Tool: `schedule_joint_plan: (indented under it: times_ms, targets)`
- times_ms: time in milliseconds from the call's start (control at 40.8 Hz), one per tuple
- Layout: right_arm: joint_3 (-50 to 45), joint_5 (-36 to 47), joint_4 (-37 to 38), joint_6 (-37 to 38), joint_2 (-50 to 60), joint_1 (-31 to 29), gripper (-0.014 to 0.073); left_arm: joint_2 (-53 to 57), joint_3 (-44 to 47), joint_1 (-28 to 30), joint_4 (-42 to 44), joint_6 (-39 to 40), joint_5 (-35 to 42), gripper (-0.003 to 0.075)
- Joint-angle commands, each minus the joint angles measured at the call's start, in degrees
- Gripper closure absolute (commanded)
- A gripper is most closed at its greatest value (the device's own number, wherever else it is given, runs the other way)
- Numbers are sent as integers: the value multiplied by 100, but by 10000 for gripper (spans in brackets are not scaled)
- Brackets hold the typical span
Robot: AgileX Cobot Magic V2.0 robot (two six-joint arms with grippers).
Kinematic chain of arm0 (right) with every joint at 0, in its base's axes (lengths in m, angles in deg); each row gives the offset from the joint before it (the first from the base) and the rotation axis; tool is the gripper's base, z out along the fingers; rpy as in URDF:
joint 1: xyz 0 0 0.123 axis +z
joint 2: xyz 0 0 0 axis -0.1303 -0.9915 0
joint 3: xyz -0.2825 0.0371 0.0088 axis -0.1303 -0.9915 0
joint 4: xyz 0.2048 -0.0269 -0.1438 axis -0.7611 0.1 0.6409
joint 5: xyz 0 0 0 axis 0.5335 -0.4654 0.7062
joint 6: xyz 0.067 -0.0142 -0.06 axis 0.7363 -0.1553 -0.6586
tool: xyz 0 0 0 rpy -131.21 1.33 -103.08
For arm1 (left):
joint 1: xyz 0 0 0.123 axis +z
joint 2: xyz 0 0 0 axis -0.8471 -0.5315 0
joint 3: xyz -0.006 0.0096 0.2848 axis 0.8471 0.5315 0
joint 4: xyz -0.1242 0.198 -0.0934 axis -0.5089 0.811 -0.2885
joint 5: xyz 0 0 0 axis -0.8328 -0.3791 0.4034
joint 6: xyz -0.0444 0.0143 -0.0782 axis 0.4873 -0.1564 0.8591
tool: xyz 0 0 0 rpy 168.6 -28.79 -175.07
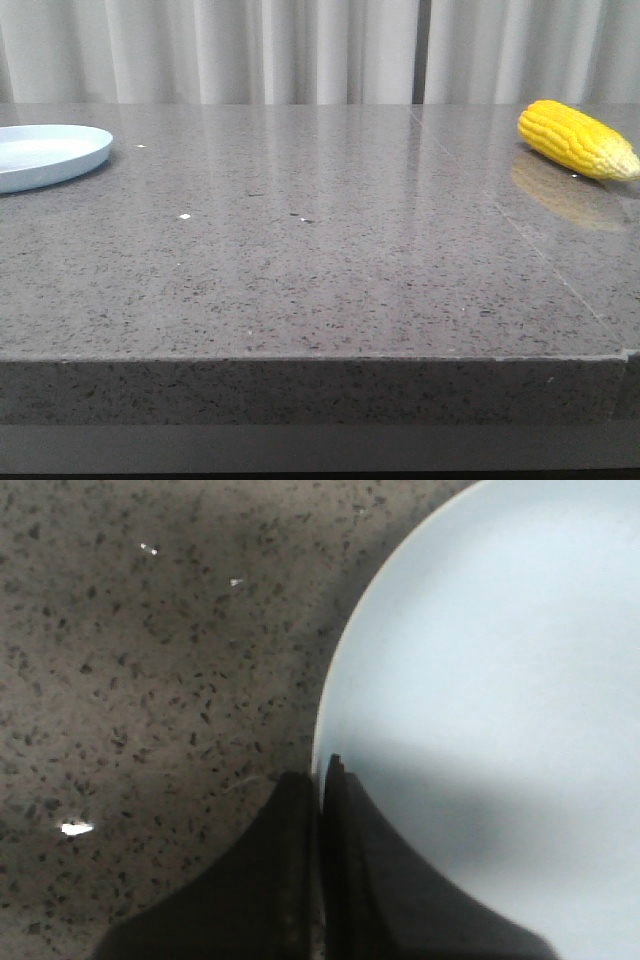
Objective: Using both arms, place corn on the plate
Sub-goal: 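Lower the left gripper to the rim of the pale blue plate, then grip the plate rim with the left gripper and lift it toward the table center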
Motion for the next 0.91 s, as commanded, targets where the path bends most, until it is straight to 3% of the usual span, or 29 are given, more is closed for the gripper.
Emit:
schedule_joint_plan:
  times_ms: [0,294,564,882]
  targets:
    - [175,404,62,-47,-35,-3,-34,322,-174,4,-141,-5,42,741]
    - [175,404,62,-47,-35,-3,-34,856,-174,4,-548,-31,59,741]
    - [175,404,62,-47,-35,-3,-34,1326,-188,-140,-1552,-306,-175,741]
    - [175,404,62,-47,-35,-3,-34,1441,-325,-1433,-1555,-418,-75,741]
